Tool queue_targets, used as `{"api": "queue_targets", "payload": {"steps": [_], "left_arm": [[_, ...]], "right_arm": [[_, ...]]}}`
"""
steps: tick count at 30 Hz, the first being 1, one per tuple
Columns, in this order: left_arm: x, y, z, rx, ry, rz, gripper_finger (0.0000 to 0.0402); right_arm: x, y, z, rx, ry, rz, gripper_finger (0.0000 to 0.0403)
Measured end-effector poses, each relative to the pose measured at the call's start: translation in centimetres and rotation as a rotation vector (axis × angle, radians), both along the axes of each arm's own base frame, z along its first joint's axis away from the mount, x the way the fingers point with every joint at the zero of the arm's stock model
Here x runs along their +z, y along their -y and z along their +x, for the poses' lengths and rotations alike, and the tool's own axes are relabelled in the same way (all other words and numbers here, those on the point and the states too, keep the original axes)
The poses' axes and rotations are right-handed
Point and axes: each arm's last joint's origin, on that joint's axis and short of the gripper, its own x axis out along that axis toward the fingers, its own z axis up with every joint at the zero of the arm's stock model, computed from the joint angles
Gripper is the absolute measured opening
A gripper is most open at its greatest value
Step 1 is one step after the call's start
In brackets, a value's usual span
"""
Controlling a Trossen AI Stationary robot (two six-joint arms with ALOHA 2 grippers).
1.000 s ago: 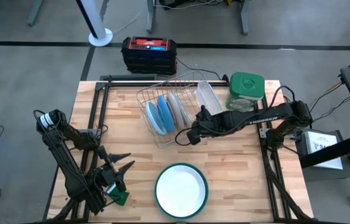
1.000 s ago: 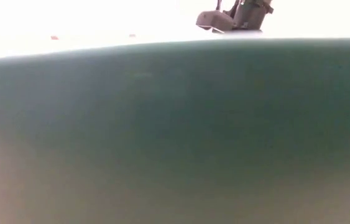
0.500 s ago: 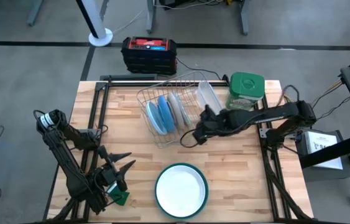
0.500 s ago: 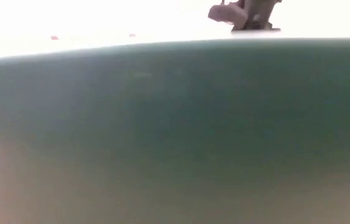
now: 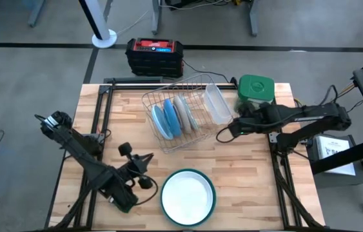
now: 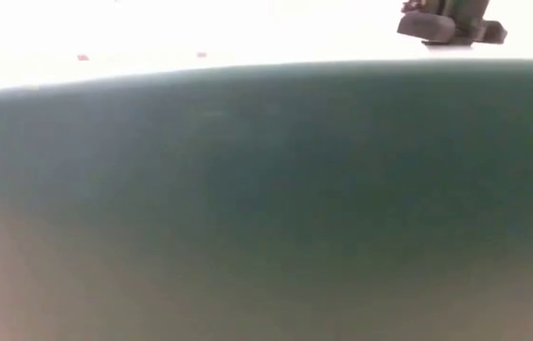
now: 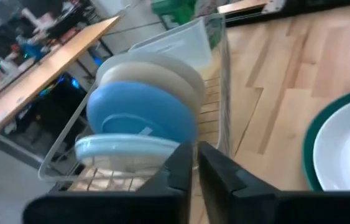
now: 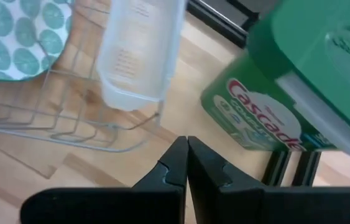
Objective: Sort dishes
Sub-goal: Adjust the dish rack
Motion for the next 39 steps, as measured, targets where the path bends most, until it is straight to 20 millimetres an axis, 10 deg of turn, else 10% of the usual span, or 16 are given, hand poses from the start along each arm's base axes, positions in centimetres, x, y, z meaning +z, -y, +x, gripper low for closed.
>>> {"api": "queue_targets", "payload": {"steps": [17,39], "left_arm": [[-1.2,-1.6,3.5,-0.074,-0.115,-0.041,0.0],[-4.7,-3.6,3.8,-0.016,-0.126,-0.046,0.0]], "right_arm": [[-6.5,0.2,-2.8,-0.063,0.152,0.039,0.0],[-7.4,0.2,-0.7,0.015,0.254,0.025,0.0]]}}
